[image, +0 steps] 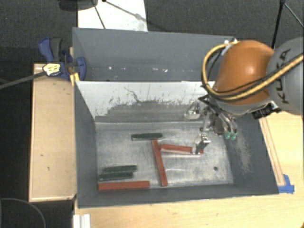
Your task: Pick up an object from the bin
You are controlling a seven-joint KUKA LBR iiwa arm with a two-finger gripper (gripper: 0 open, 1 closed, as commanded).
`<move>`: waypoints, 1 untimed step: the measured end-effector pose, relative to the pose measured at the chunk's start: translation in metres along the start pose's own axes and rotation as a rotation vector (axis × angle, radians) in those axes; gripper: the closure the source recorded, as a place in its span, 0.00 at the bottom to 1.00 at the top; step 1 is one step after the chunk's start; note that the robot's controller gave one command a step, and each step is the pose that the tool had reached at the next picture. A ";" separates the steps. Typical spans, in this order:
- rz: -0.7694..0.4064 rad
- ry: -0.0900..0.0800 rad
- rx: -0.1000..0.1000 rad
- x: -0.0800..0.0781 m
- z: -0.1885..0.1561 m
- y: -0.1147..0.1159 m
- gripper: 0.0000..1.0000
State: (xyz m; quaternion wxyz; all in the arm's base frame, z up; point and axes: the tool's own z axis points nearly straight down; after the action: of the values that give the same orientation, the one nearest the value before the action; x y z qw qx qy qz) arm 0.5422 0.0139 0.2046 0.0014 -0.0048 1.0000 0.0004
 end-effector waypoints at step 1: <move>0.000 0.000 0.000 0.000 0.000 0.000 0.00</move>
Offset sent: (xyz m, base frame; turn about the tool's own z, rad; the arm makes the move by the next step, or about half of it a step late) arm 0.0132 0.0025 -0.1346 0.0155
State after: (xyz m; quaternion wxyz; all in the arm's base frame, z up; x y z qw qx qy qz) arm 0.5422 0.0139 0.2046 0.0014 -0.0048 1.0000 0.0004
